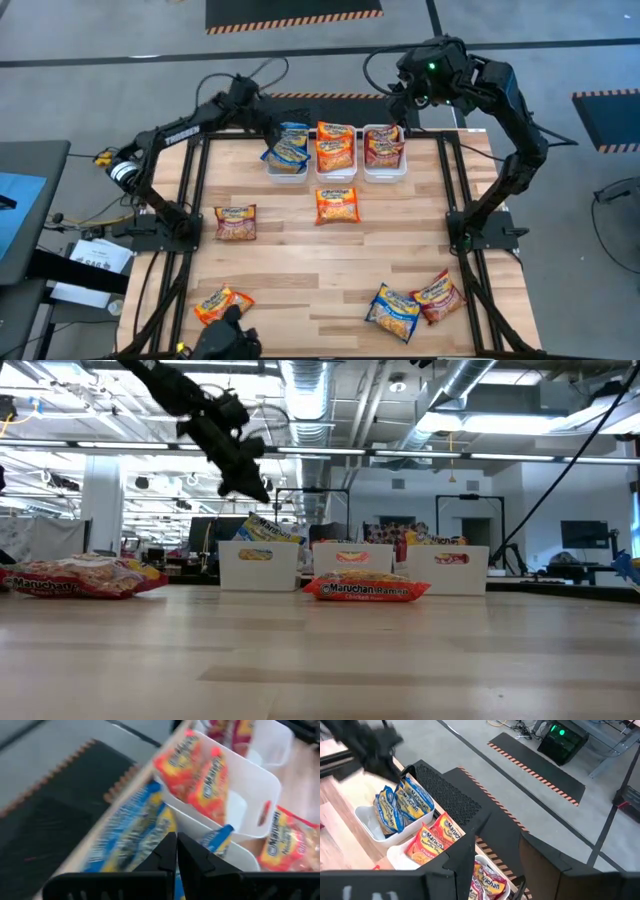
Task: Sort Maruchan noodles
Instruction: Put the blue noodle pack into the left white bin
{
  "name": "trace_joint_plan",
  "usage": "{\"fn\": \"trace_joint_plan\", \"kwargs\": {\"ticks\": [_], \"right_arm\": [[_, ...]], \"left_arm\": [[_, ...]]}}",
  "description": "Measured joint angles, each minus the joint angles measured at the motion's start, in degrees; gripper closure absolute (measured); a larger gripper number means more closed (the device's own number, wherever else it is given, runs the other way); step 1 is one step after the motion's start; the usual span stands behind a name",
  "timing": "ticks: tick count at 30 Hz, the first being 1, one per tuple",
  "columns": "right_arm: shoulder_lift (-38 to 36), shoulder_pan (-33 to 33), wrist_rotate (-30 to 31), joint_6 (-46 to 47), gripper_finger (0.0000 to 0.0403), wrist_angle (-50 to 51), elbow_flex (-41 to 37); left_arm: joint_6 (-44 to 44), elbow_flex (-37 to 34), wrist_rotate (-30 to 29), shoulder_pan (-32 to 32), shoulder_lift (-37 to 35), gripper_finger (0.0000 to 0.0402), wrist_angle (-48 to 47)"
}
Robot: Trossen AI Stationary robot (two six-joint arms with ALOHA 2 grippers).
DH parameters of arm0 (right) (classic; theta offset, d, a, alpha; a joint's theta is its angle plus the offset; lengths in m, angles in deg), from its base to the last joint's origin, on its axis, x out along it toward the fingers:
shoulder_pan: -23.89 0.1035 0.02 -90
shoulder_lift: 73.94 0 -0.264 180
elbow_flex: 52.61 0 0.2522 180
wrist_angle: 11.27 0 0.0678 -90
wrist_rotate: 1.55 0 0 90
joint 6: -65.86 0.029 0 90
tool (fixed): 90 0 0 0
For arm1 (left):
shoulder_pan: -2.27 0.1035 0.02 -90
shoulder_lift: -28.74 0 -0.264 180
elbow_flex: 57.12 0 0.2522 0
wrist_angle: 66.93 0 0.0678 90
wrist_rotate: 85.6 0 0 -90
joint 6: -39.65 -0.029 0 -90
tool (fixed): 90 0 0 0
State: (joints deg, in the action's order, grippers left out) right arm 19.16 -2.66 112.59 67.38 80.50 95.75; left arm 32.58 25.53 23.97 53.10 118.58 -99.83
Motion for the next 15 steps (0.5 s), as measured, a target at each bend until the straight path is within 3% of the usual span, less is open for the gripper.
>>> {"fn": "trace_joint_plan", "kwargs": {"ticks": [5,7,15], "right_arm": [[0.0,0.0,0.0,0.04,0.0228,0.8,0.0],[0.0,0.34,0.0,0.07,0.0228,1.16,0.0],[0.0,1.44,-0.02,-0.31,0.0228,1.3,0.0]], "left_arm": [[-6.14,9.38,-9.49,0.15,-1.11,0.0401,-22.22],[-6.8,9.91,-10.17,-0.24,-1.11,0.0401,-28.6],[-2.91,0.51,-13.49,-3.69,-0.52,0.0401,-27.91]]}}
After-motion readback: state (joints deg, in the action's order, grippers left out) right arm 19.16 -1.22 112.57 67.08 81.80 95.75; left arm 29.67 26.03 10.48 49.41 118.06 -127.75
